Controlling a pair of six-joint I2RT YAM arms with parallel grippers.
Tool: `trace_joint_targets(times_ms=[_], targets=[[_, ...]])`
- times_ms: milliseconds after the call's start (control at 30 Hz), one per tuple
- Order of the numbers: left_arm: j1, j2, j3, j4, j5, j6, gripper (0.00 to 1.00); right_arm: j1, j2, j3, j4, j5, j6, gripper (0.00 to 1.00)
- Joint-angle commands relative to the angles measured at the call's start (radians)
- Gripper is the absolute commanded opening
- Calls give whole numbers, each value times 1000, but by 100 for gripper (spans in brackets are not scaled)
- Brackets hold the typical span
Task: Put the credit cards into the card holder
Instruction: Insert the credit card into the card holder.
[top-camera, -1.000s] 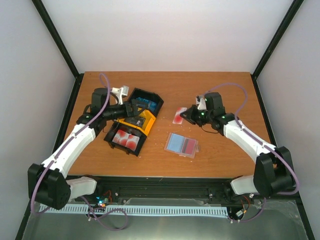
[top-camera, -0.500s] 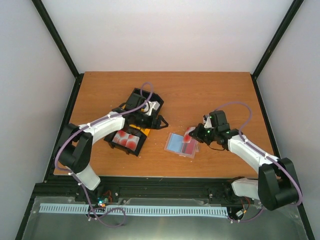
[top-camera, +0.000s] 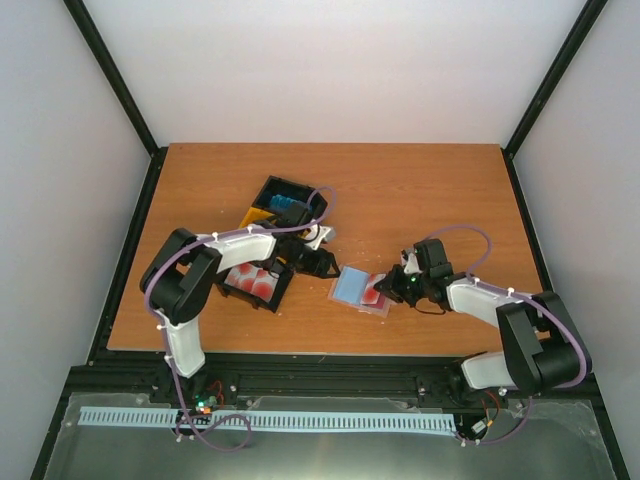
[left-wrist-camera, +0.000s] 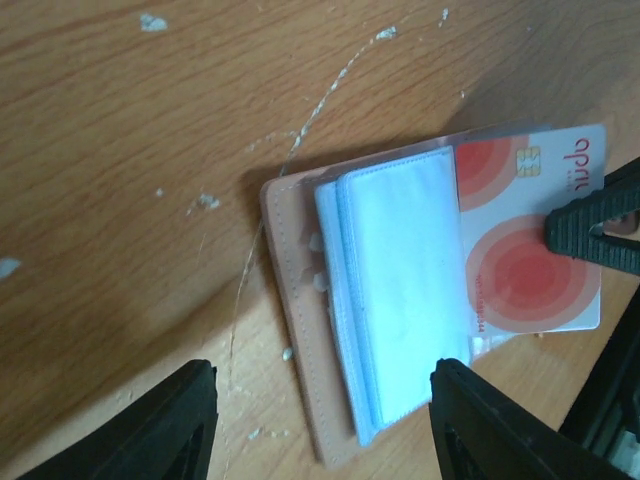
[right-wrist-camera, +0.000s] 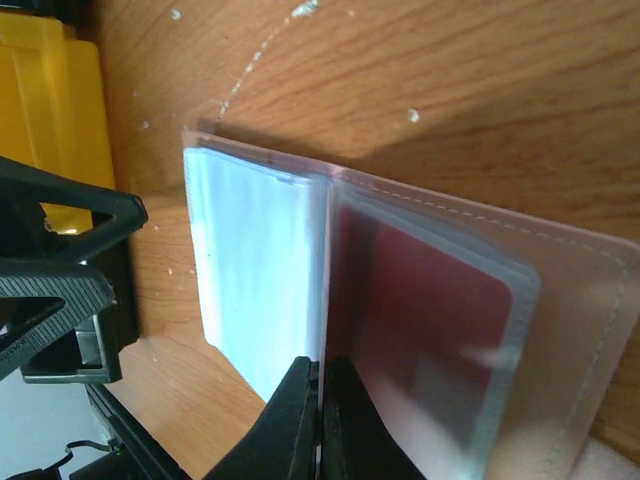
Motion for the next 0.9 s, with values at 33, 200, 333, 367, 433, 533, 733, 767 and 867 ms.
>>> trace_joint_targets(times_ms=[33, 200, 333, 367, 433, 533, 733, 767, 867], targets=[[-45, 43, 62, -34, -72, 47, 58, -4, 20, -34, 96, -28, 8, 3], [-80, 67, 74, -68, -131, 46, 52, -4, 45, -65, 174, -51, 12, 3], [-89, 83, 72, -80, -157, 37, 44, -4, 71, -79, 231, -74, 39, 3], [-90, 89, 73, -82, -161, 33, 42, -3, 70, -85, 239, -75, 44, 3], [-90, 98, 79, -94, -180, 23, 39, -3, 60, -91, 244, -75, 50, 3], [-94, 108, 95, -125, -242, -4, 37, -3, 15, -107, 249, -66, 56, 3], [-94, 107, 93, -135, -280, -27, 31, -3, -106, -130, 244, -29, 38, 3], [-96, 108, 93, -137, -281, -28, 30, -3, -105, -132, 249, -31, 36, 3], [-96, 110, 92, -137, -284, -33, 29, -4, -73, -132, 257, -36, 39, 3]])
